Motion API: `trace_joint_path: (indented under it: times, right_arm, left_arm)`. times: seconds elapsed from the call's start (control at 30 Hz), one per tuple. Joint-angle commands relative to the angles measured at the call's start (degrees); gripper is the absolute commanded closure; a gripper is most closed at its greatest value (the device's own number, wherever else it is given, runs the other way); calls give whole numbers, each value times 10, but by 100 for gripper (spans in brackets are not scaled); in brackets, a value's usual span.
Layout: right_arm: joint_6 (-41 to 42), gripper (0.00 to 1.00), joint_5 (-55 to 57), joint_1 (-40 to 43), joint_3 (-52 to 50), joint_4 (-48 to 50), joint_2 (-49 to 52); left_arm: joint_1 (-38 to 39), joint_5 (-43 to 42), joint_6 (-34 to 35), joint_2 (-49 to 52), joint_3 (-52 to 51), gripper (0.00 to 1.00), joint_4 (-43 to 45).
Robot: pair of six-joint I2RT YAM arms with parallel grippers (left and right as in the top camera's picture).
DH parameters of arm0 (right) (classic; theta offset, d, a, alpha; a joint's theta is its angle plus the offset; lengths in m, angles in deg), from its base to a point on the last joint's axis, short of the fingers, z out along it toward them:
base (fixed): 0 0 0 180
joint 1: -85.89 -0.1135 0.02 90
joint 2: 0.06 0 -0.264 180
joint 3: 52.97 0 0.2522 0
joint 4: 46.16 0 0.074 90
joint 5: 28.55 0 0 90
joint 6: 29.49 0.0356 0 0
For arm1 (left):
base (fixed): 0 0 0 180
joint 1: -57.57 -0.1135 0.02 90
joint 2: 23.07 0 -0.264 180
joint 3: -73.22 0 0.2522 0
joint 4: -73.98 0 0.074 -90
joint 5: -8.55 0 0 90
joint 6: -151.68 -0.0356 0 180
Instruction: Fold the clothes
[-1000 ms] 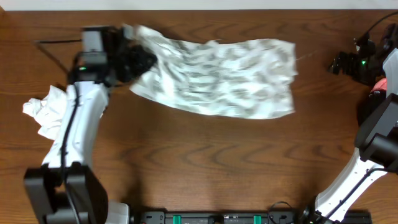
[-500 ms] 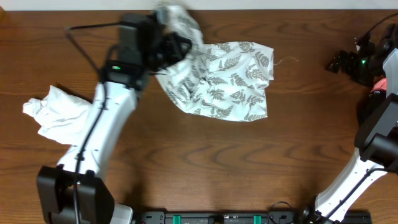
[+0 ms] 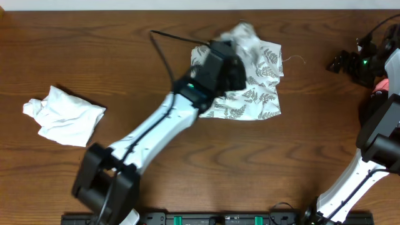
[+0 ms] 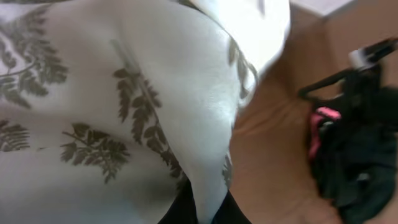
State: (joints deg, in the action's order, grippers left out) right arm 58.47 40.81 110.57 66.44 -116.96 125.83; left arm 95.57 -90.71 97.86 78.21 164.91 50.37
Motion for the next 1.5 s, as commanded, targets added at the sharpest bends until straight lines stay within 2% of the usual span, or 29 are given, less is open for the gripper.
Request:
trace_joint_path:
  times: [0.0,0.43,0.67,0.9,1.03,1.17,1.27,1.47]
  right_arm:
    - [12,2,-8,0,3,-2,1]
    - [23,2,-8,-2,3,-10,1]
    - [22,2,-8,-10,3,-10,1]
    - [22,1,-8,-25,3,-10,1]
    - [23,1,-8,-29,3,-10,1]
    - [23,1,-8,-30,3,-13,1]
    - [22,2,-8,-30,3,-15,1]
    - [22,1,-8,-31,3,-19,1]
  left_arm:
    - [14,93,-3,-4,17,94,24]
    - [27,136,13,15,32,94,121]
    - [34,190,16,23,61,94,131]
    - [58,131,-44,133,61,94,143]
    - [83,111,-56,191,61,94,142]
    - [99,111,-64,216,61,94,123]
    - [101,112,-99,207,63,94,96]
    - [98,115,-167,153,117,94,-11]
